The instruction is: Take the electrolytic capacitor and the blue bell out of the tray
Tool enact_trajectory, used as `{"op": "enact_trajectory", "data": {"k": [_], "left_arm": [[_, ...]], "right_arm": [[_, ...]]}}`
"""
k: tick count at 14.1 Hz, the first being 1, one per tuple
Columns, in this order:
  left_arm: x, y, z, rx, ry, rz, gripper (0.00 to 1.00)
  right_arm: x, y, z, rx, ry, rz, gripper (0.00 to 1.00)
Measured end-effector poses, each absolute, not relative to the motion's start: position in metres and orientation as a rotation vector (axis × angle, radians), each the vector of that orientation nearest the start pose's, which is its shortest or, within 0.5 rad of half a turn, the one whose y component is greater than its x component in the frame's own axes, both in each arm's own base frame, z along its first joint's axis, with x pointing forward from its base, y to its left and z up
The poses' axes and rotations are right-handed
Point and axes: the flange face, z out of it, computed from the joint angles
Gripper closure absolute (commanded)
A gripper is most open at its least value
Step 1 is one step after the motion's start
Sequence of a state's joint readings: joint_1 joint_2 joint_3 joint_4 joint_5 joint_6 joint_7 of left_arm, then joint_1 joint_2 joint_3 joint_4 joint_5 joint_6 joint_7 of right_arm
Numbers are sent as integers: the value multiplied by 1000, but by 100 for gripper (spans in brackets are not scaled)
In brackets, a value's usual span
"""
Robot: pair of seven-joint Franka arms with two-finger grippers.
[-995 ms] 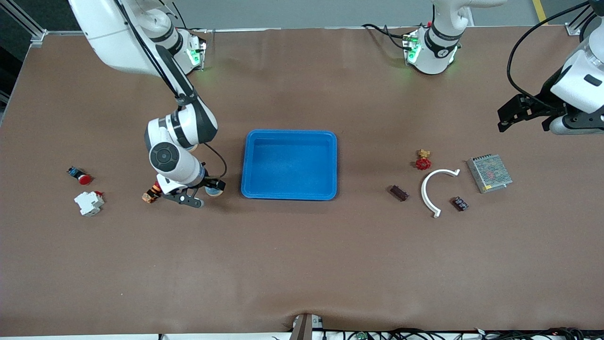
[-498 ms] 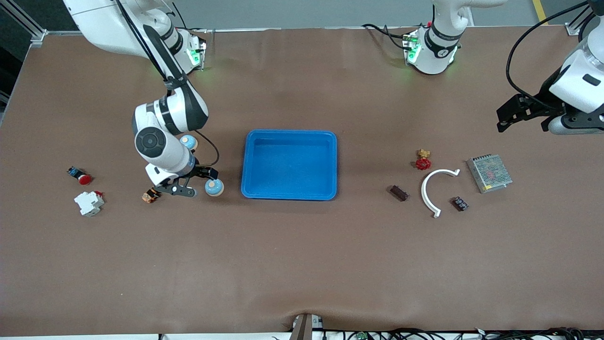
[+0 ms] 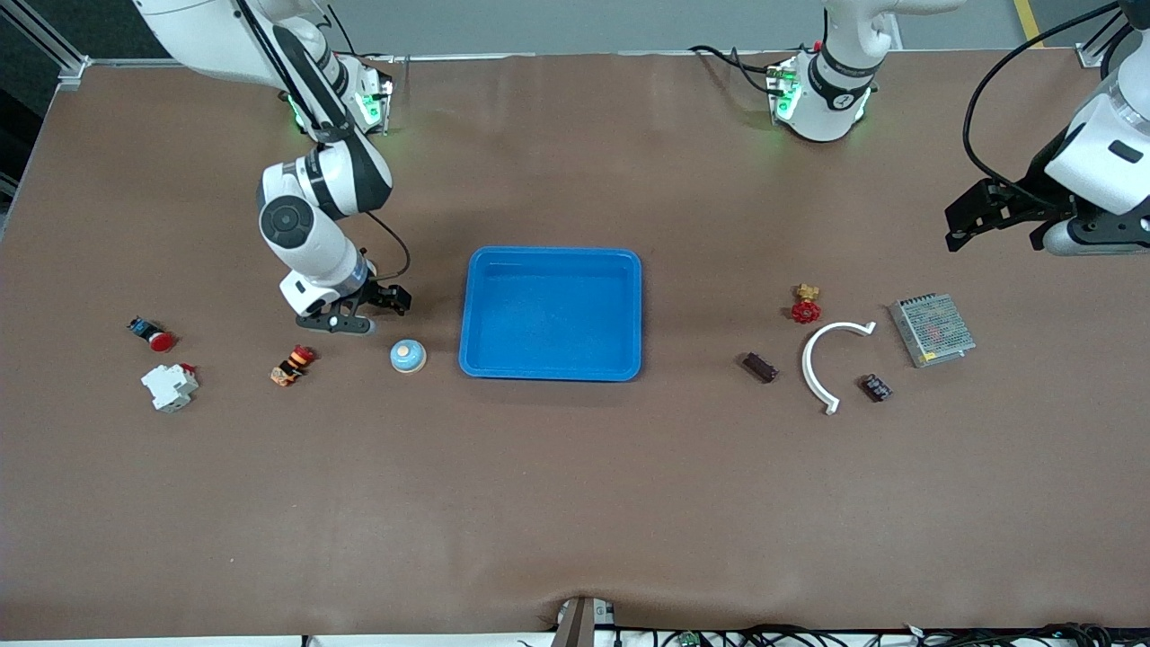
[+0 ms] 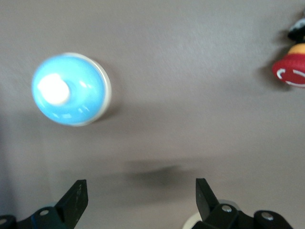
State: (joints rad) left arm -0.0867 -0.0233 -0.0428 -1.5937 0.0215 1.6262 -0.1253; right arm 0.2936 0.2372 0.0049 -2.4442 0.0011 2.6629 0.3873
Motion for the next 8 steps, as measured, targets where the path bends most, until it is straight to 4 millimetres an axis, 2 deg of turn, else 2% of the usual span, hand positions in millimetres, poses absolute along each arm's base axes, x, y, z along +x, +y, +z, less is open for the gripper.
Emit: {"op": "enact_trajectory", "data": {"k": [5,8], "left_arm": [[548,-73,632,-3125,17,-91,0],[548,-73,632,-3125,18,-91,0]], "right_arm": [[439,87,185,-3131,71,-57,0],[424,79,175,-3130,66,-64,0]]}}
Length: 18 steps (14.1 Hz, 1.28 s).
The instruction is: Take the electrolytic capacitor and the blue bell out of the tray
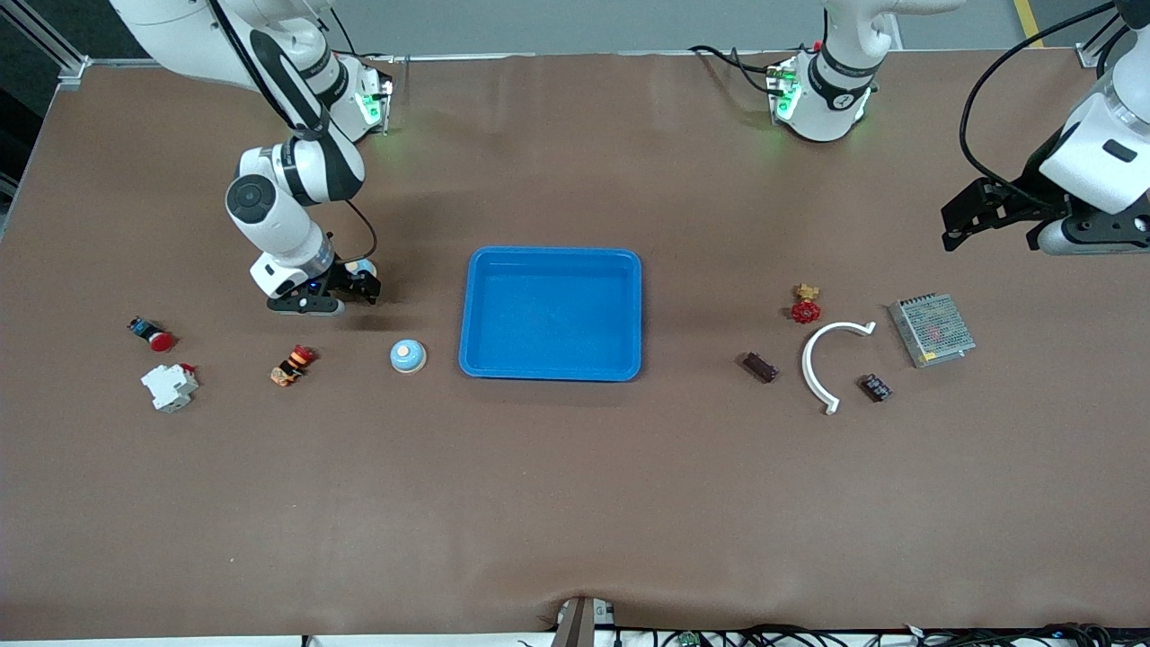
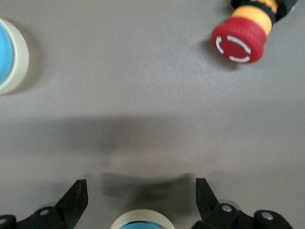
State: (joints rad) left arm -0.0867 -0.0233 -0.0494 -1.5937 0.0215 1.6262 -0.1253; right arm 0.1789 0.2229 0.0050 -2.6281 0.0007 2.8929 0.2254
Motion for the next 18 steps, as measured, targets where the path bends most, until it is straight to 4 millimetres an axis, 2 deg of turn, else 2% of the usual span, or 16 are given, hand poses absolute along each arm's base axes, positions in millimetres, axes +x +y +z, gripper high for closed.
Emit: {"op": "enact_trajectory", "data": {"k": [5,6,8,9,10,11,14,18], "left_arm": [[547,-78,632,-3125,32,-91,0],[547,-80,632,-3125,38,-91,0],[547,-81,632,-3125,40,-91,0],[547,-81,632,-3125,40,-91,0],[547,-81,632,-3125,40,-91,0],[547,-81,632,-3125,40,-91,0],[547,-81,632,-3125,41,-91,0],[547,-81,632,-3125,41,-92,0]], "right_arm": [[403,76,164,-3129,62,-72,0],[399,76,163,-3128,62,-74,6],[395,75,161,-3128,61,-75,48],[394,75,162,-3128,60,-78,62],[395,75,163,-3127,60,-83,67],[395,75,165,-3126,60,-90,67],[396,76,169,-3123,58,-104,77],[391,75,170,-3123,59,-103,77]]}}
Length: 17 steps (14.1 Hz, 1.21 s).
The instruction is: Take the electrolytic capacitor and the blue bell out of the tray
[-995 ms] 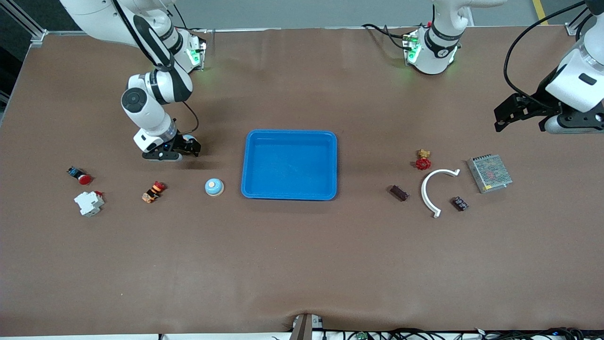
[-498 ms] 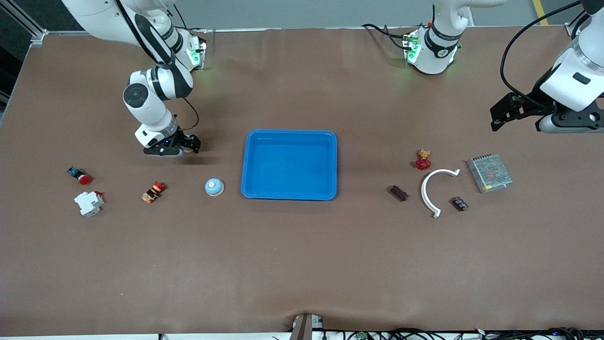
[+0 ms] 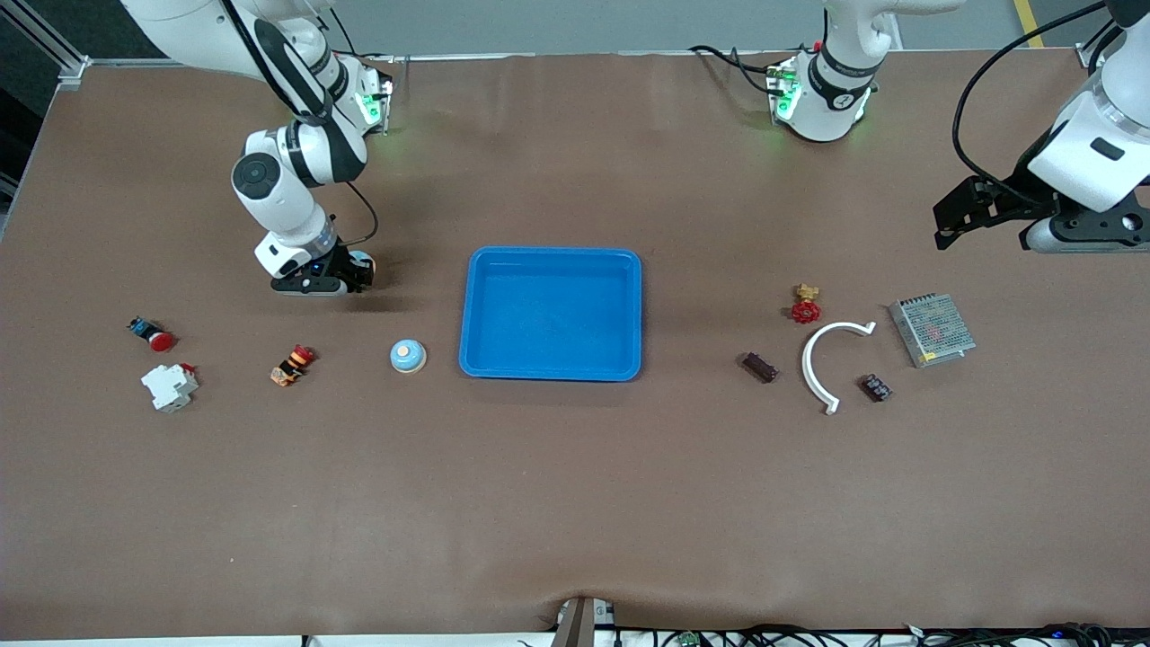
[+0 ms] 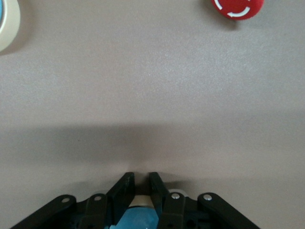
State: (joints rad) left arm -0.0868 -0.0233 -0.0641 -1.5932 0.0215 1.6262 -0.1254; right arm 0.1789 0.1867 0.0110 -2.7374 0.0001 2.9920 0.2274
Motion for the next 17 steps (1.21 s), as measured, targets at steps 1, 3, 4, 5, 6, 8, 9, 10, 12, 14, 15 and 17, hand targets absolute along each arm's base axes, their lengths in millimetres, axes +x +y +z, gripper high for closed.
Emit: {"op": "enact_trajectory", "data": {"k": [1,3,4,5,6,8,9,10,12,14,15,17], "left_arm": [[547,-81,632,-3125,41,-92,0],[547,-82,632,-3125,41,-94,0],[547,-82,632,-3125,42,-98,0],[547,-82,632,-3125,42,-101,0],[548,-82,632,-3126,42,-103,0],[548,-82,633,-3126,42,-105,0],[548,-82,633,-3126,42,-106,0],[548,-82,633,-3126,43,-106,0],[548,-82,633,-3126,43,-107,0],[548,-82,632,-3126,43,-108,0],[548,-82,632,-3126,43,-108,0],[548,-83,632,-3126,44,-108,0]], "right_arm": [[388,75,170,-3123,66,-100,77],[381,75,170,-3123,89,-91,77],[376,77,170,-3124,97,-84,77],[373,79,170,-3123,103,-83,77],[371,81,170,-3122,109,-86,77],[368,82,170,-3120,111,-96,77],[366,82,169,-3117,109,-110,77],[364,82,169,-3114,107,-123,77],[360,82,168,-3110,101,-142,77],[358,82,168,-3107,100,-156,77],[358,82,168,-3107,99,-156,77],[358,82,168,-3107,100,-156,76]]}}
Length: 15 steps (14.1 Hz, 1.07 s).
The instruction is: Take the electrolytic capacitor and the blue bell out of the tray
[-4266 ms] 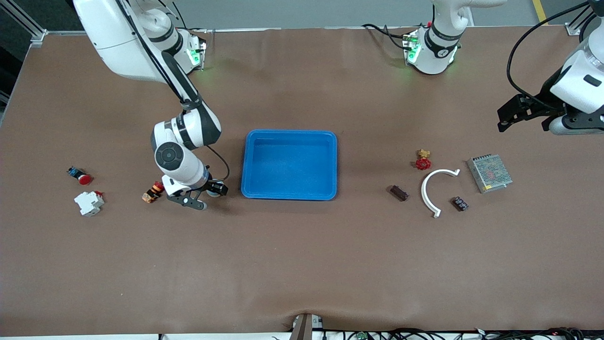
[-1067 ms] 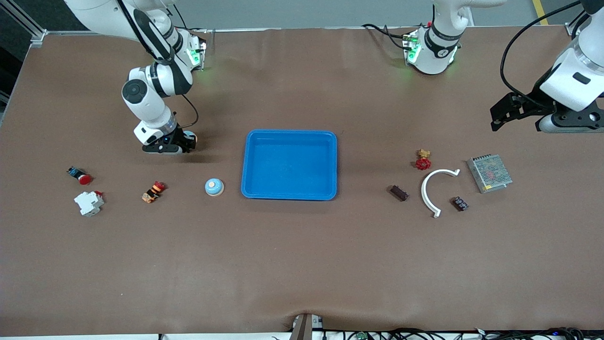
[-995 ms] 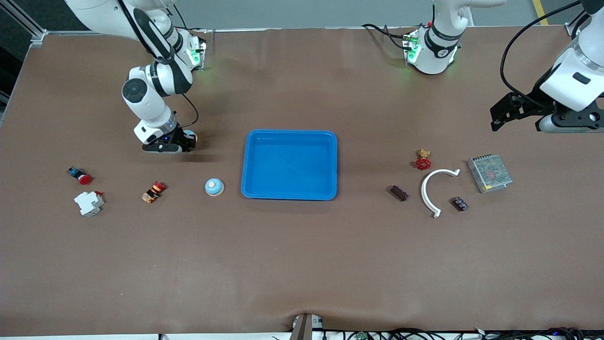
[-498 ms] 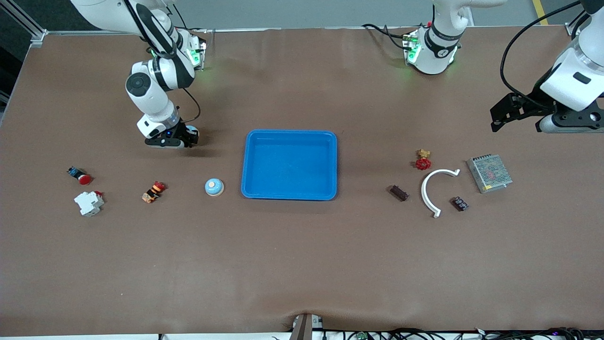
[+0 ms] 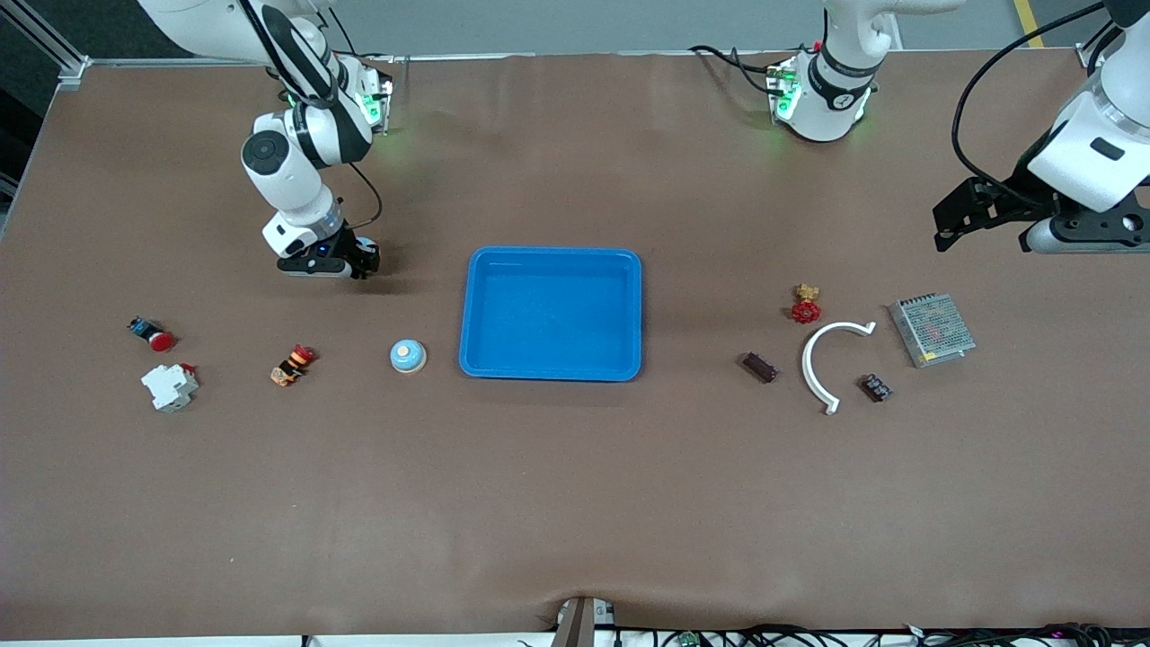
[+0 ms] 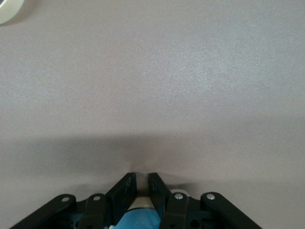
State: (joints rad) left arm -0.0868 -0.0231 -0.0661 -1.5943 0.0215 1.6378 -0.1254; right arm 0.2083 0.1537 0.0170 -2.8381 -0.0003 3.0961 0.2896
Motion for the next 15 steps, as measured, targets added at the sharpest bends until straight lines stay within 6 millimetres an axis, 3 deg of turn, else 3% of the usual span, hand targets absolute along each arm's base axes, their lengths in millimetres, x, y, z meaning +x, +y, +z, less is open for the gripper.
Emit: {"op": "enact_trajectory", "data": {"k": [7,15], "left_arm": [[548,-84,632,-3126,49,-106,0],[548,-84,631,-3126,49,-104,0]], "right_arm": [[362,87,169,-3109,116,-138,76],[406,100,190,-3131,133,-26,76]]}}
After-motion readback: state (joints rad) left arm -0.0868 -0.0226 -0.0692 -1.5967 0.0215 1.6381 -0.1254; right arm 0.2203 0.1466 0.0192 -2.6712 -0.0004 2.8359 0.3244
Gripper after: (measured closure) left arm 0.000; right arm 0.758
